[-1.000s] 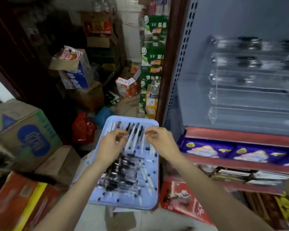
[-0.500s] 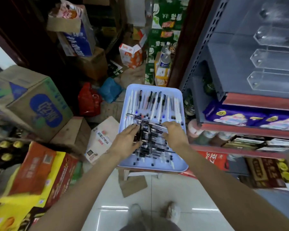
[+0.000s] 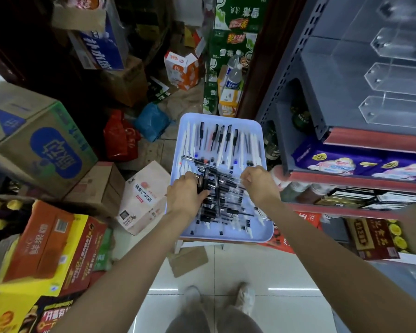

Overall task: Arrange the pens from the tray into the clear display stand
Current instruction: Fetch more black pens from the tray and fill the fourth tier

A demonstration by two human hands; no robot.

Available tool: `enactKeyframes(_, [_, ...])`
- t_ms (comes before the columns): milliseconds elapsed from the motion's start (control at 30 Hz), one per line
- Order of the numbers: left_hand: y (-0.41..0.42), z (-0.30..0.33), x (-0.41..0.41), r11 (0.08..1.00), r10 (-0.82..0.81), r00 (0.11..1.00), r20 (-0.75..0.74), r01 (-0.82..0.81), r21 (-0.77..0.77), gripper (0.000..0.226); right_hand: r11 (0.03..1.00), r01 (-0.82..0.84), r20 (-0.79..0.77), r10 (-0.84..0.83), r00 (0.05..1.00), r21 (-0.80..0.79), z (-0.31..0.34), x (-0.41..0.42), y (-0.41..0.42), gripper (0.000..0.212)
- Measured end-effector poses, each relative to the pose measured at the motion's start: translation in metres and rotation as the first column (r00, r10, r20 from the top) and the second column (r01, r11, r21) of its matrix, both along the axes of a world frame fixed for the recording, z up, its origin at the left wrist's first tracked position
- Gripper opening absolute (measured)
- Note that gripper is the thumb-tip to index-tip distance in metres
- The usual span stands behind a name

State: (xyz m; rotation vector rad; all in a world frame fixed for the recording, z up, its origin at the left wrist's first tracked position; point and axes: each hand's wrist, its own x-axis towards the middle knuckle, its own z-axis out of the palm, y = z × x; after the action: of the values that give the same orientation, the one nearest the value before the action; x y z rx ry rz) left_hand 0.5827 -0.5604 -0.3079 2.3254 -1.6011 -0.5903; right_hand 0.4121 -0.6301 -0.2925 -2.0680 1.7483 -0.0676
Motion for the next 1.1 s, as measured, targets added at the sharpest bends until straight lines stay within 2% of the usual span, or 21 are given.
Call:
enactKeyframes(167, [-0.005,0.006,-0.001,0.990,0.092,0.996,-0.010,-0.090,0.111,0.032,0.996,0.087,0.132,-0.086,0.987,-0.001,0.002,-0.011,0.002,0.015])
enactKeyframes(267, [-0.007,0.007,0.000,0.982,0.137,0.982,-0.127,-0.117,0.151,0.035,0.992,0.120,0.190,-0.122,0.974,0.024,0.003,-0.016,0.001,0.015])
enactKeyframes(367, [-0.008,0.006,0.004,0.983,0.154,0.954,-0.256,-0.123,0.133,0.026,0.990,0.137,0.259,-0.140,0.956,0.030,0.008,-0.019,0.004,0.017])
enactKeyframes(467, [-0.010,0.016,0.004,0.992,0.126,0.920,-0.371,-0.122,0.034,0.025,0.983,0.172,0.360,-0.183,0.915,0.064,0.015,-0.019,0.005,0.011])
enactKeyframes(533, [-0.016,0.030,-0.001,0.984,0.108,0.832,-0.545,-0.167,-0.060,0.026,0.982,0.163,0.454,-0.190,0.870,0.099,0.024,-0.017,0.004,0.010])
enactKeyframes(600, [-0.026,0.049,-0.010,0.957,0.086,0.608,-0.789,-0.271,-0.105,0.022,0.975,0.156,0.582,-0.218,0.783,0.157,0.037,-0.014,0.004,0.008])
enactKeyframes(633, [-0.032,0.059,-0.016,0.947,0.062,0.530,-0.846,-0.300,-0.118,0.021,0.973,0.149,0.634,-0.230,0.739,0.178,0.044,-0.014,0.004,0.007])
enactKeyframes(667, [-0.039,0.071,-0.022,0.942,0.031,0.519,-0.854,-0.300,-0.148,0.020,0.973,0.139,0.672,-0.226,0.705,0.182,0.053,-0.014,0.004,0.008])
enactKeyframes(800, [-0.069,0.112,-0.052,0.935,-0.135,0.591,-0.795,-0.191,-0.300,0.018,0.984,0.121,0.778,-0.180,0.602,0.133,0.090,-0.022,0.003,0.008])
enactKeyframes(900, [-0.089,0.145,-0.077,0.879,-0.283,0.640,-0.715,-0.126,-0.460,0.012,0.989,0.116,0.801,-0.143,0.582,0.093,0.120,-0.042,-0.007,0.004])
enactKeyframes(1000, [-0.110,0.172,-0.104,0.819,-0.435,0.741,-0.511,0.090,-0.567,0.015,0.976,0.215,0.826,-0.138,0.546,0.021,0.152,-0.079,-0.030,0.009])
enactKeyframes(1100, [-0.137,0.188,-0.134,0.788,-0.530,0.817,-0.228,0.374,-0.489,0.017,0.958,0.285,0.898,-0.106,0.427,-0.022,0.183,-0.128,-0.060,0.027])
